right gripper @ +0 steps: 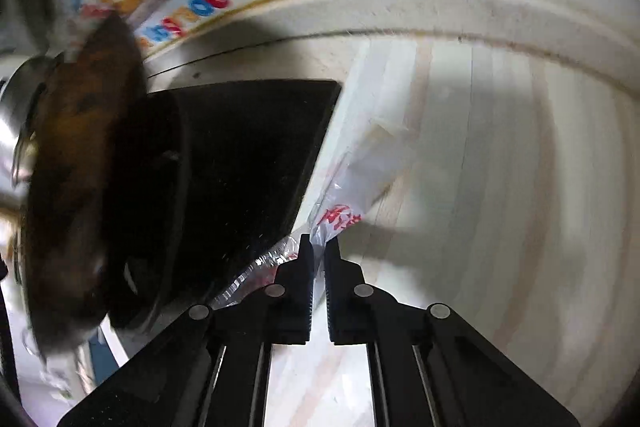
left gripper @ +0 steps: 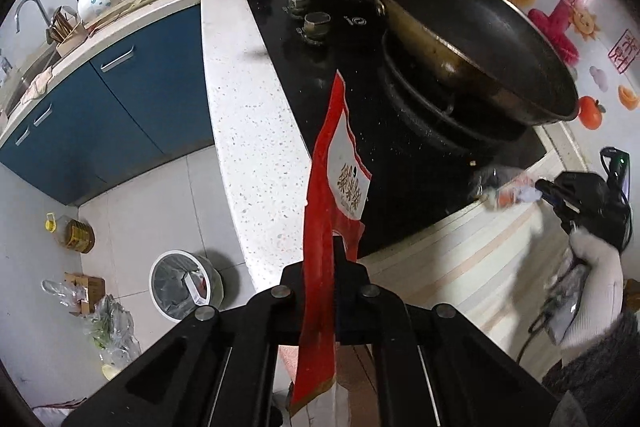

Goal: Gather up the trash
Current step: 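Grasp the clear plastic wrapper with the right tool while the left tool holds the sugar bag, then carry the sugar bag and clear wrapper down over the grey bin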

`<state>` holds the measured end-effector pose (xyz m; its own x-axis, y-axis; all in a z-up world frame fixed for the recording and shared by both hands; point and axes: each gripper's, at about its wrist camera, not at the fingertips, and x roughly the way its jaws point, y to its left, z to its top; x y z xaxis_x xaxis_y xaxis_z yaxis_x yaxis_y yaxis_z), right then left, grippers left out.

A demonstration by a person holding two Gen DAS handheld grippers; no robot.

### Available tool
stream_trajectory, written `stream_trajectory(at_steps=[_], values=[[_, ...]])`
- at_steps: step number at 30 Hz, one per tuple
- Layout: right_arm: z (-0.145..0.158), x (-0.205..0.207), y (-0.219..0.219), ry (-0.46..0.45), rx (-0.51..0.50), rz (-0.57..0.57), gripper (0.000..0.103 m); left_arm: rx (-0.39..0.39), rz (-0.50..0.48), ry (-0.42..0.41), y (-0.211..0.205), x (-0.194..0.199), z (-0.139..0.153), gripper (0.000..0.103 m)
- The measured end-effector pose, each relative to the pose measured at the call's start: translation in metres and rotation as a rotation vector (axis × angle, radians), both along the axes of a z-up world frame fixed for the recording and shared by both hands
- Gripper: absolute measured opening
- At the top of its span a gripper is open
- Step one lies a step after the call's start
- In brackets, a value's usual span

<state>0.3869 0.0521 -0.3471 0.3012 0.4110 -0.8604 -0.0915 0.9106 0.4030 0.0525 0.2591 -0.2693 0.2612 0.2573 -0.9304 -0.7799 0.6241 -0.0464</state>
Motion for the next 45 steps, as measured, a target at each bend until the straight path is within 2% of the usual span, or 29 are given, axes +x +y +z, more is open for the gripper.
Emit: stream_trajectory(at_steps=[5, 12, 15, 21, 24, 27, 29, 32, 33, 37, 41, 42, 44, 45], values=[[0.041, -0.027, -0.012, -0.079, 0.014, 0.043, 0.004, -0.005, -0.015, -0.047, 0.004, -0.013, 0.019, 0.002], [0.102, -0.112, -0.033, -0.133, 0.058, 0.117, 0.004, -0.001, -0.037, -0.134, 0.013, -0.053, 0.054, 0.002], [0.118, -0.152, -0.031, -0.120, 0.072, 0.168, 0.004, 0.000, -0.042, -0.165, 0.022, -0.079, 0.067, 0.002], [0.149, -0.254, 0.018, -0.149, 0.098, 0.295, 0.004, 0.009, -0.036, -0.195, 0.058, -0.153, 0.081, 0.002], [0.150, -0.302, 0.050, -0.140, 0.107, 0.340, 0.004, -0.006, -0.016, -0.196, 0.081, -0.196, 0.079, 0.002], [0.136, -0.354, 0.091, -0.125, 0.088, 0.402, 0.004, -0.020, 0.016, -0.178, 0.108, -0.242, 0.065, 0.002], [0.118, -0.384, 0.117, -0.097, 0.073, 0.434, 0.004, -0.048, 0.044, -0.146, 0.130, -0.273, 0.044, 0.002], [0.070, -0.429, 0.159, -0.050, 0.035, 0.493, 0.004, -0.102, 0.100, -0.079, 0.163, -0.316, -0.003, 0.002], [0.045, -0.445, 0.175, -0.017, 0.021, 0.518, 0.004, -0.124, 0.119, -0.057, 0.173, -0.327, -0.021, 0.002], [-0.065, -0.496, 0.231, 0.088, -0.048, 0.618, 0.004, -0.204, 0.198, 0.042, 0.213, -0.366, -0.113, 0.002], [-0.181, -0.530, 0.273, 0.180, -0.092, 0.694, 0.004, -0.295, 0.276, 0.109, 0.244, -0.398, -0.233, 0.003], [-0.224, -0.540, 0.287, 0.213, -0.102, 0.718, 0.004, -0.318, 0.297, 0.118, 0.250, -0.404, -0.261, 0.003], [-0.280, -0.549, 0.305, 0.247, -0.114, 0.736, 0.004, -0.362, 0.322, 0.134, 0.261, -0.416, -0.322, 0.003], [-0.323, -0.555, 0.318, 0.286, -0.111, 0.758, 0.004, -0.382, 0.333, 0.138, 0.264, -0.420, -0.348, 0.003]])
